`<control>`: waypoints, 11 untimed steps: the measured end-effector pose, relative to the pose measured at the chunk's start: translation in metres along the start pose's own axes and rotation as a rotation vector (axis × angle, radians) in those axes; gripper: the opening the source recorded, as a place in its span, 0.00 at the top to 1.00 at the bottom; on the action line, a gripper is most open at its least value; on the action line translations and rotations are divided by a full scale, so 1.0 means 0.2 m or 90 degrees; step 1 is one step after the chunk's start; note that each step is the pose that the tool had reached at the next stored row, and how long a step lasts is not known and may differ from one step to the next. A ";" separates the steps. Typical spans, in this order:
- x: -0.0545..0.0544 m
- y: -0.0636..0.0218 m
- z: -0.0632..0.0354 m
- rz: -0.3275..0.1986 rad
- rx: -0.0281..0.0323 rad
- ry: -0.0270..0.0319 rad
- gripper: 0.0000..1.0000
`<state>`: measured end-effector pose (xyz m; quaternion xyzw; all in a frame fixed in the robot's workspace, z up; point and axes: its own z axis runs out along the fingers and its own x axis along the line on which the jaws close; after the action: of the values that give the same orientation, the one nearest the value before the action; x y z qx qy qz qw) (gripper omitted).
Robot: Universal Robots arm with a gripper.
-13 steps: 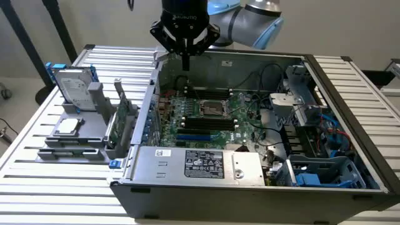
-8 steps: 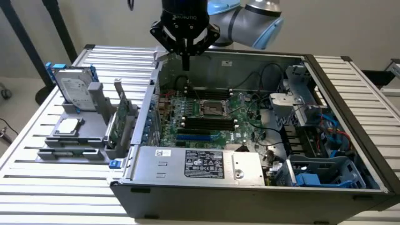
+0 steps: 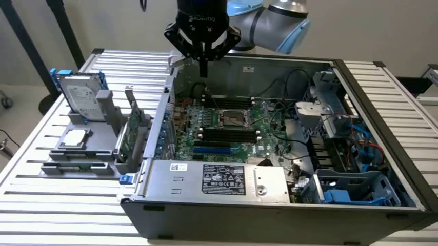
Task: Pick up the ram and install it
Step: 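Reach for the ram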
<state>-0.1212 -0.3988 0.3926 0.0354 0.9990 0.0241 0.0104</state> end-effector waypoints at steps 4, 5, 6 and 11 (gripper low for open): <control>0.03 -0.028 -0.002 0.000 -0.0001 -0.0003 0.89; 0.05 -0.042 -0.003 0.000 -0.0001 -0.0004 0.89; 0.07 -0.053 -0.004 0.000 -0.0001 -0.0004 0.89; 0.18 -0.095 -0.007 0.000 -0.0002 -0.0004 0.89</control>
<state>-0.1578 -0.4152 0.3924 0.0353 0.9990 0.0242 0.0107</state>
